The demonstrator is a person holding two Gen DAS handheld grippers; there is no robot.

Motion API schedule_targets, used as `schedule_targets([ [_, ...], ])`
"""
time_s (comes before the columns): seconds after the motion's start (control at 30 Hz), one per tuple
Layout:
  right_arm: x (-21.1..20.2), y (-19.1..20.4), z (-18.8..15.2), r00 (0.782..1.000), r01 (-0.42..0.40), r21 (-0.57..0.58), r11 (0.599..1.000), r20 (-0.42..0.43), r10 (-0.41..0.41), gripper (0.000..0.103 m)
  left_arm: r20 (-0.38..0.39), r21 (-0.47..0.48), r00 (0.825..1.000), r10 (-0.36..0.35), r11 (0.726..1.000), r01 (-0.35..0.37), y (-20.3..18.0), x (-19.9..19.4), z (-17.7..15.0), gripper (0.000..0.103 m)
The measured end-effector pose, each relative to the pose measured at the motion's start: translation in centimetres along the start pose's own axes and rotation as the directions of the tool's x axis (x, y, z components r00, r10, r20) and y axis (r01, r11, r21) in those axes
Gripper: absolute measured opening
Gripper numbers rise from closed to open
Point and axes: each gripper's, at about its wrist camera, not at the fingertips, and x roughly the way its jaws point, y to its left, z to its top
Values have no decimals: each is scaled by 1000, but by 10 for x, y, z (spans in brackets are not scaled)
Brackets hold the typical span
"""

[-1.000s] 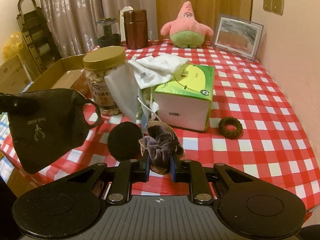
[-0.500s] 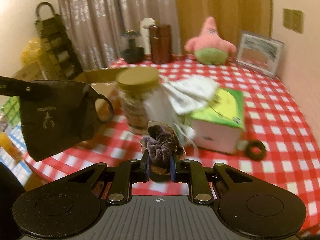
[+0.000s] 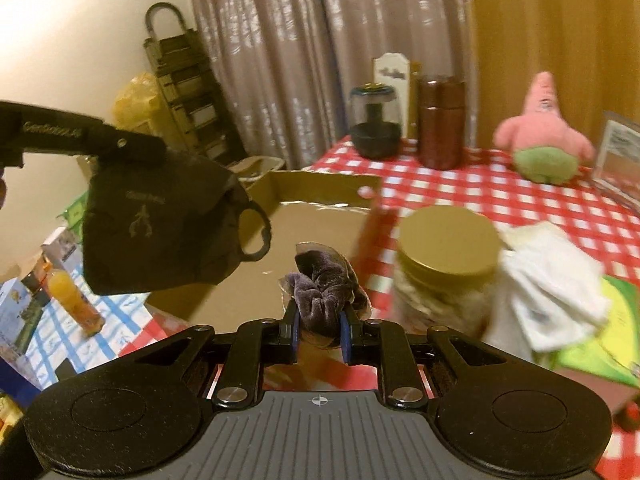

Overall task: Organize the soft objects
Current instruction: 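Carry the mask and scrunchie into the cardboard tray and open both tools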

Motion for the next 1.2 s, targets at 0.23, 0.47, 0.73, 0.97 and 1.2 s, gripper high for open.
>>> schedule_targets([
  [0.23,63,9,11,999,-19,-8,1000,-39,19,19,9,-24,1000,13,1000,-13,31,56,4,6],
  [0.47,95,9,11,997,-31,-6,999,-69,31,19,-74,-74,997,20,997,-26,50,96,-21,31],
  [0.73,111,13,7,995,-58,-16,998,-85,57,20,-98,-103,994,43,993,-53,66,78,-58,38],
  [0.97,110,16,7,995,-76,-19,997,-66,74,57,-97,-135,994,44,989,-57,73,65,-69,44],
  [1.2,74,14,-4,999,-30,-63,998,-43,28,57,-72,-142,997,32,989,-42,63,51,-63,58],
])
